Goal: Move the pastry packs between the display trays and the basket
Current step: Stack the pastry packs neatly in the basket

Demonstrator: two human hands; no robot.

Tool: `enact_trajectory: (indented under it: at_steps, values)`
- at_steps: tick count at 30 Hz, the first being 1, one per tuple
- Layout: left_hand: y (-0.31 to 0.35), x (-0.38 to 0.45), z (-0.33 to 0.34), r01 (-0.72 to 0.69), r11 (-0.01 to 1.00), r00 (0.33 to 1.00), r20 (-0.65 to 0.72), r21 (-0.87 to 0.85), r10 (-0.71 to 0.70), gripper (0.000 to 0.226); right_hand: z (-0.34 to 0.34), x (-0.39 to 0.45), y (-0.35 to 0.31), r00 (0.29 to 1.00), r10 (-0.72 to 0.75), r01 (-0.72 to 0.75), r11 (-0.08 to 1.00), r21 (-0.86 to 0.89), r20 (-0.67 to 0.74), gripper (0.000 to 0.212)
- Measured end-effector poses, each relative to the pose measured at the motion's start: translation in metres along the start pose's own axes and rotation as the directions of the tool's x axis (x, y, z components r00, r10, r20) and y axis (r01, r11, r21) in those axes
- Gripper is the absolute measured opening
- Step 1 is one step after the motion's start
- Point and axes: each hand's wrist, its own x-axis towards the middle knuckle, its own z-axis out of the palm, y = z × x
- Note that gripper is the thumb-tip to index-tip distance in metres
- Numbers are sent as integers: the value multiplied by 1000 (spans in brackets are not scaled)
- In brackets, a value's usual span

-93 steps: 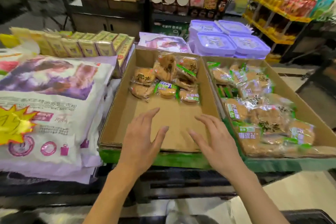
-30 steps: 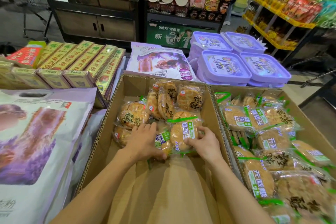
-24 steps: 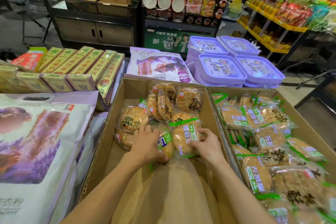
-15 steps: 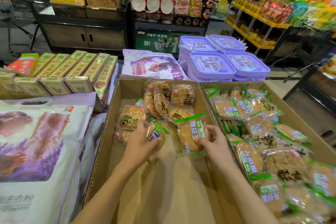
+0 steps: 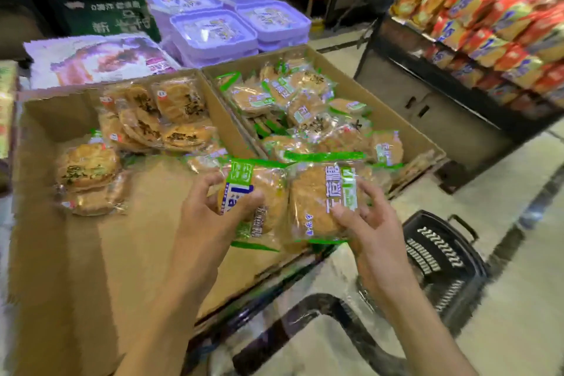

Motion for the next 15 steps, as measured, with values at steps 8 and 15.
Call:
enact_trajectory:
  at_steps: [8,15]
  values:
    - [-45,-83,198,-26,996,907,422,90,-14,51,-205,-105,-10,921,-79,110,992,60,-381,52]
    - [-119,-189,382,-67,959,704,695,274,-149,64,-403,-199,-9,832,-76,41,996,-75,-550,50]
